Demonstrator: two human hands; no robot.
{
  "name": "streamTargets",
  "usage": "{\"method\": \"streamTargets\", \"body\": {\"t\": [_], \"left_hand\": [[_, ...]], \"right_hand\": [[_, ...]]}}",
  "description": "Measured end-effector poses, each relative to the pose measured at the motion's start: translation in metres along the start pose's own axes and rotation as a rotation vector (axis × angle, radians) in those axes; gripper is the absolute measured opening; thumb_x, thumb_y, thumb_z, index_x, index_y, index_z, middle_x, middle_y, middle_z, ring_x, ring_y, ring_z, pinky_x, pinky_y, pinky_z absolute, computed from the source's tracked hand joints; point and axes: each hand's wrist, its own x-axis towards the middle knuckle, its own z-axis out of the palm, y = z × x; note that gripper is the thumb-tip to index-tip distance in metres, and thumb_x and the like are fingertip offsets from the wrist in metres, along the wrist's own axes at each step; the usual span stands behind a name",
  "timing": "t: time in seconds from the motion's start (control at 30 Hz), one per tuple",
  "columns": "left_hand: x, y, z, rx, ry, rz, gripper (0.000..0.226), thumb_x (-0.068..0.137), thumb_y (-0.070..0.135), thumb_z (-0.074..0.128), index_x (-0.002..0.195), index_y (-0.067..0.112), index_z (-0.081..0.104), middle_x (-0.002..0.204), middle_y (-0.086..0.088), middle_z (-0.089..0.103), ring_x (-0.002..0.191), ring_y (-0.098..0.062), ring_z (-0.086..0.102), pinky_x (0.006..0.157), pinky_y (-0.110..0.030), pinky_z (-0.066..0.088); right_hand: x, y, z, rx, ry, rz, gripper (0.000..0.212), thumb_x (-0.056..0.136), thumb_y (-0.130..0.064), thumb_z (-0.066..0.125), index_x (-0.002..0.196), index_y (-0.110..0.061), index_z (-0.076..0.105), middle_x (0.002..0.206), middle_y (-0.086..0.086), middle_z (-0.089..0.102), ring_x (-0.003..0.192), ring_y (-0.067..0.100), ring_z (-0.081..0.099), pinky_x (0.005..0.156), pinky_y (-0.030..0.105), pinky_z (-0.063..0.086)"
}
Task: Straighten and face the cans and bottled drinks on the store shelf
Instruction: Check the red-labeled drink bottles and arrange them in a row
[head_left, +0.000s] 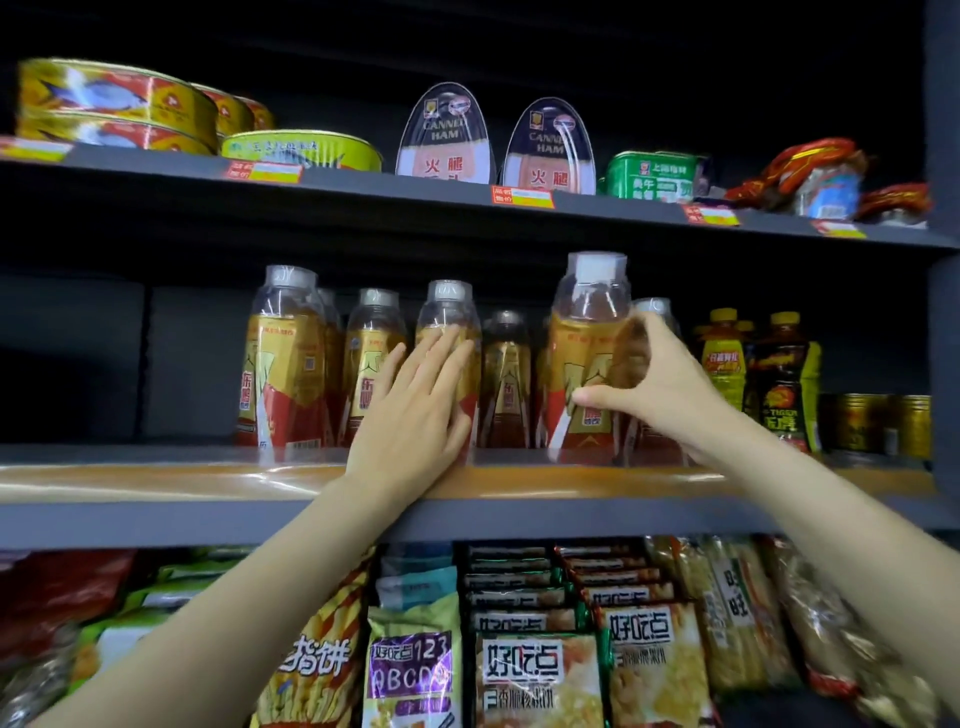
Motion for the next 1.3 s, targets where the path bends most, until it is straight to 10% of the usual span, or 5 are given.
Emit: {"method": "streamTargets", "body": {"t": [0.23, 0.37, 0.63, 1.03, 1.3], "left_hand": [[-0.011, 0.057, -0.038, -1.045, -0.212, -0.290, 0.067, 0.085, 0.048, 0.052, 0.143, 0.030, 0.024, 0.139, 0.019, 0.033, 0.128, 0.002, 0.035, 0.103, -0.019, 0.031], [-0.010, 0.069, -0.043, -1.716, -0.260, -0.601, 0.068, 0.069, 0.034, 0.069, 0.130, 0.024, 0.041, 0.123, -0.005, 0.056, 0.103, -0.017, 0.065, 0.081, -0.030, 0.055], [-0.007, 0.046, -0.058, -0.890, 0.026, -0.033, 0.075, 0.071, 0.009, 0.077, 0.121, 0.044, 0.034, 0.127, 0.014, 0.035, 0.119, 0.005, 0.038, 0.084, -0.001, 0.040], [-0.012, 0.060, -0.062, -1.936, -0.304, -0.691, 0.063, 0.062, 0.020, 0.071, 0.119, 0.012, 0.047, 0.112, -0.017, 0.063, 0.093, -0.027, 0.069, 0.071, -0.031, 0.058], [0.002, 0.058, -0.070, -0.975, -0.039, -0.045, 0.080, 0.069, 0.023, 0.078, 0.134, 0.040, 0.033, 0.125, 0.015, 0.039, 0.121, -0.005, 0.042, 0.083, -0.016, 0.051]], "right_hand": [[-0.034, -0.026, -0.012, 0.667, 0.167, 0.010, 0.080, 0.058, -0.026, 0.082, 0.127, -0.022, 0.043, 0.118, -0.001, 0.062, 0.108, 0.015, 0.062, 0.091, 0.038, 0.053], [-0.040, -0.039, -0.009, 0.795, 0.032, 0.139, 0.077, 0.060, -0.034, 0.075, 0.129, -0.015, 0.047, 0.118, 0.003, 0.066, 0.104, 0.017, 0.066, 0.081, 0.034, 0.057], [-0.041, -0.045, -0.006, 1.111, -0.073, 0.437, 0.066, 0.076, -0.025, 0.072, 0.134, -0.019, 0.042, 0.121, 0.018, 0.059, 0.102, 0.034, 0.064, 0.075, 0.048, 0.058], [-0.051, -0.044, -0.008, 1.015, -0.068, 0.233, 0.067, 0.068, -0.030, 0.070, 0.129, -0.015, 0.049, 0.115, 0.006, 0.068, 0.105, 0.018, 0.066, 0.081, 0.034, 0.057], [-0.055, -0.044, -0.013, 1.292, -0.051, 0.553, 0.051, 0.081, -0.026, 0.069, 0.125, -0.012, 0.048, 0.116, 0.022, 0.059, 0.104, 0.034, 0.061, 0.072, 0.045, 0.059]]}}
